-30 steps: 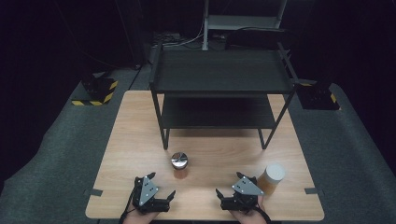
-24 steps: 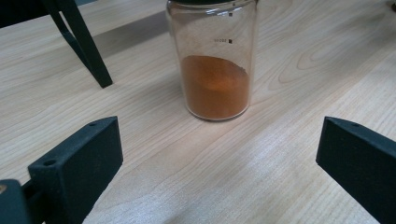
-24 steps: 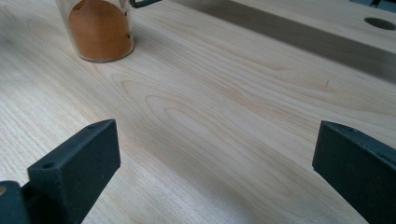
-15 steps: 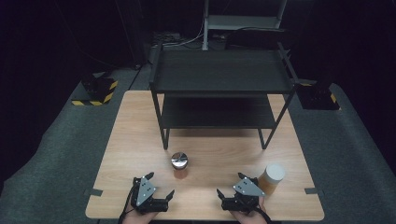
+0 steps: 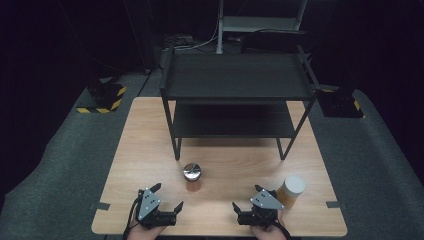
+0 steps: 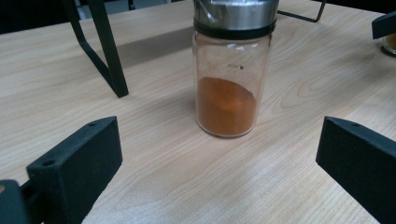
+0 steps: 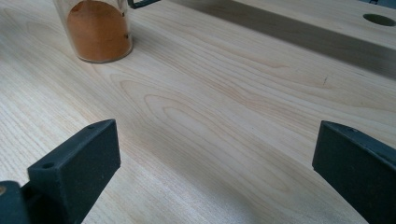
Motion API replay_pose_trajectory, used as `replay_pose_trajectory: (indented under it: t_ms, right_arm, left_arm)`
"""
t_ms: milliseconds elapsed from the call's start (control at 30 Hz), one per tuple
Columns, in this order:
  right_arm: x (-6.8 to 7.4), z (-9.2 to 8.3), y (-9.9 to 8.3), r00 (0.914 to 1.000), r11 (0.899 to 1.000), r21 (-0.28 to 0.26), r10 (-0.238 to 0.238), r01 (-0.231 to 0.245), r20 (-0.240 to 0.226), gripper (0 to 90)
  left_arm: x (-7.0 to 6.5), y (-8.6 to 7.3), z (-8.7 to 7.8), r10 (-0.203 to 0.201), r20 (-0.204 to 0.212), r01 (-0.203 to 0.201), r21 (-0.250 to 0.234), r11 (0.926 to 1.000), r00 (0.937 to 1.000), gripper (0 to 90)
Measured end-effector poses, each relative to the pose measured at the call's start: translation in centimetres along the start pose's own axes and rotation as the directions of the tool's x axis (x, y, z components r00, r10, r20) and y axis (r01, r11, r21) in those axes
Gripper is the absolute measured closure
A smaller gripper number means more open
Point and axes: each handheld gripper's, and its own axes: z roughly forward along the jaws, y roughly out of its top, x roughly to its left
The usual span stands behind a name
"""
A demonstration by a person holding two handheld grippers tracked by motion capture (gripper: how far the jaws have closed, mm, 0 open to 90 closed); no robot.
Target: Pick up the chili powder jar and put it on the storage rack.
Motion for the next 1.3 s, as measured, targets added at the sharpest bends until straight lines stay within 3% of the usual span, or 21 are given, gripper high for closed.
replay_pose_trajectory:
  t_ms: [167,367,833,1300]
  right_arm:
    - [-0.2,0.0,0.0,0.9999,1.000,-0.002,0.014,-0.014,0.000,0.2]
    - [0.0,0.0,0.0,1.0000,1.000,0.001,0.005,-0.005,0.002,0.1]
    - [0.1,0.0,0.0,1.0000,1.000,0.001,-0.009,0.009,0.005,0.2]
    - [0.1,0.0,0.0,0.9999,1.000,-0.001,-0.017,0.017,-0.001,0.5]
  left_arm:
    - [0.0,0.4,-0.2,-0.011,0.017,0.012,-0.029,0.9995,0.9998,0.4]
    - [-0.3,1.5,-0.1,0.008,0.026,-0.007,-0.051,0.9987,0.9996,0.4]
    - [-0.6,3.4,0.9,0.045,0.020,-0.043,-0.061,0.9972,0.9988,0.4]
    - [-0.9,4.3,2.4,0.033,0.031,-0.031,-0.058,0.9979,0.9990,0.4]
